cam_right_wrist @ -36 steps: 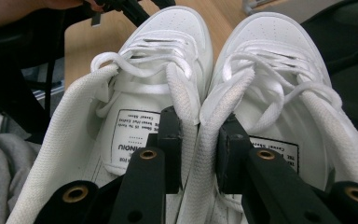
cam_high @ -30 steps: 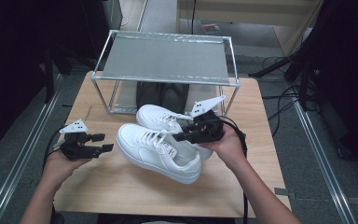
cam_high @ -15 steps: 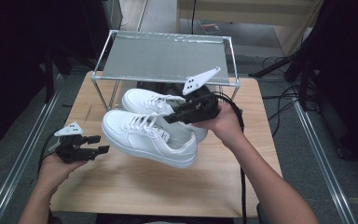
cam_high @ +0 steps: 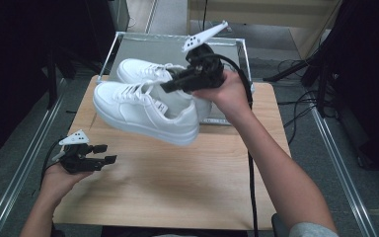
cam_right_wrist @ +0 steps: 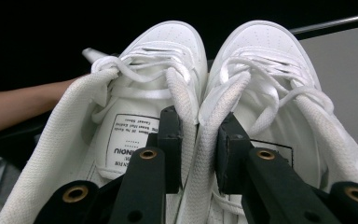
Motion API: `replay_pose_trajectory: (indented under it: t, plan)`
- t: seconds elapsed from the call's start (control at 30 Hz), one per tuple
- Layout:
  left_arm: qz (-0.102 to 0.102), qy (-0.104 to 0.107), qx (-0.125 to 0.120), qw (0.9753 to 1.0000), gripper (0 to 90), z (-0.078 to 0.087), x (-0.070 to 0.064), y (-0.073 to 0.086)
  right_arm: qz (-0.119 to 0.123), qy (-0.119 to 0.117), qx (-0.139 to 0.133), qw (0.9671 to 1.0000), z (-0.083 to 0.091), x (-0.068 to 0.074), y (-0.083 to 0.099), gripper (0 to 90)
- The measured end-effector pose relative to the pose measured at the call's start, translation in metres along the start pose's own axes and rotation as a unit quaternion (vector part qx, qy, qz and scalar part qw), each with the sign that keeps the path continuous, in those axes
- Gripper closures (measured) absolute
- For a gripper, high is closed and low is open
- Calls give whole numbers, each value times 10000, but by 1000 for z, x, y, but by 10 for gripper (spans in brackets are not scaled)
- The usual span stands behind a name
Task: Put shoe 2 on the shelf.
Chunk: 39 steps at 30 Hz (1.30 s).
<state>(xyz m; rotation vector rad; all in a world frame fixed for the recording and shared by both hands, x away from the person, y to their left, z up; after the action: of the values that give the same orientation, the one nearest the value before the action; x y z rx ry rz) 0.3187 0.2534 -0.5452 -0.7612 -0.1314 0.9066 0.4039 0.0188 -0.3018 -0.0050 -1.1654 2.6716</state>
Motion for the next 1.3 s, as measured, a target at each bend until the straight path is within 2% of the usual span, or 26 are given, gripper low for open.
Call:
replay_pose_trajectory:
  t: [0.13, 0.17, 0.2, 0.23, 0.33, 0.37, 0.43, 0.53, 0.6, 0.63, 0.73, 0.83, 0.87, 0.9, 0.93, 1.03, 1.07, 1.1, 1.13, 1.17, 1.3]
  plan:
    - [-26, 23, 27, 10000, 368, -1, -1, 0, -309, 457, -42, 9985, 6, -27, -17, 768]
    - [-21, 25, 25, 10000, 368, -1, -1, 0, -472, 631, -48, 9969, 8, -36, -21, 769]
    - [8, 43, 9, 10000, 368, -2, -1, 0, -574, 707, -52, 9958, 8, -42, -24, 769]
    - [-4, 53, 28, 10000, 368, -2, -1, 0, -730, 902, -44, 9932, 9, -51, -28, 768]
    - [-58, 71, 14, 10000, 369, -2, -4, -1, -934, 1317, 5, 9869, 8, -69, -35, 768]
    - [-87, 92, 8, 9999, 370, -2, -6, -2, -1027, 1390, 12, 9850, 7, -76, -36, 769]
    - [-115, 142, -18, 9998, 372, -3, -10, -4, -1207, 1585, -5, 9800, 5, -89, -39, 770]
    - [-192, 206, 44, 9996, 372, -5, -13, -5, -1586, 1805, -87, 9707, 4, -106, -41, 771]
    - [-201, 233, 70, 9995, 372, -6, -14, -4, -1874, 1957, -154, 9625, 4, -118, -42, 770]
    - [-209, 242, 47, 9995, 372, -7, -14, -5, -1968, 2063, -177, 9583, 4, -123, -42, 770]
    - [-222, 332, 47, 9992, 372, -10, -17, -7, -2118, 2307, -218, 9495, 0, -133, -43, 770]
    - [-337, 398, 115, 9986, 372, -15, -23, -8, -2345, 2509, -214, 9389, -5, -144, -43, 770]
    - [-392, 419, 135, 9983, 372, -16, -26, -9, -2435, 2589, -199, 9345, -7, -148, -44, 770]
    - [-407, 447, 133, 9981, 372, -17, -28, -10, -2586, 2682, -209, 9278, -9, -153, -44, 769]
    - [-464, 458, 153, 9978, 372, -18, -29, -10, -2673, 2745, -203, 9235, -11, -155, -44, 769]
    - [-511, 499, 129, 9974, 372, -18, -33, -11, -2955, 3023, -151, 9061, -18, -164, -46, 769]
    - [-509, 492, 125, 9974, 371, -18, -32, -11, -3036, 3177, -101, 8982, -22, -168, -47, 769]
    - [-493, 514, 94, 9974, 371, -18, -32, -12, -3095, 3245, -76, 8938, -24, -169, -47, 768]
    - [-506, 542, 125, 9972, 371, -18, -32, -12, -3148, 3418, -33, 8855, -27, -171, -48, 768]
    - [-498, 557, 117, 9971, 371, -18, -32, -12, -3168, 3574, -20, 8786, -29, -172, -49, 768]
    - [-531, 569, 116, 9969, 371, -19, -32, -13, -3416, 3845, -74, 8576, -36, -177, -52, 765]
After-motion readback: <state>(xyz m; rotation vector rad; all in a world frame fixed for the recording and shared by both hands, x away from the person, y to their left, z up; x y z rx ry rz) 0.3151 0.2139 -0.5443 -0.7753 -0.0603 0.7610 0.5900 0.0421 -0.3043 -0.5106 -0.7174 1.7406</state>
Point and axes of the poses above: each handheld gripper's, and its own axes: z roughly backward along the jaws, y roughly out of its underside, x roughly to its left, the point moved 9 cm from there along -z, roughly forward along the jaws, and after that the axes turned 9 degrees about x, right-handed, at the moved point
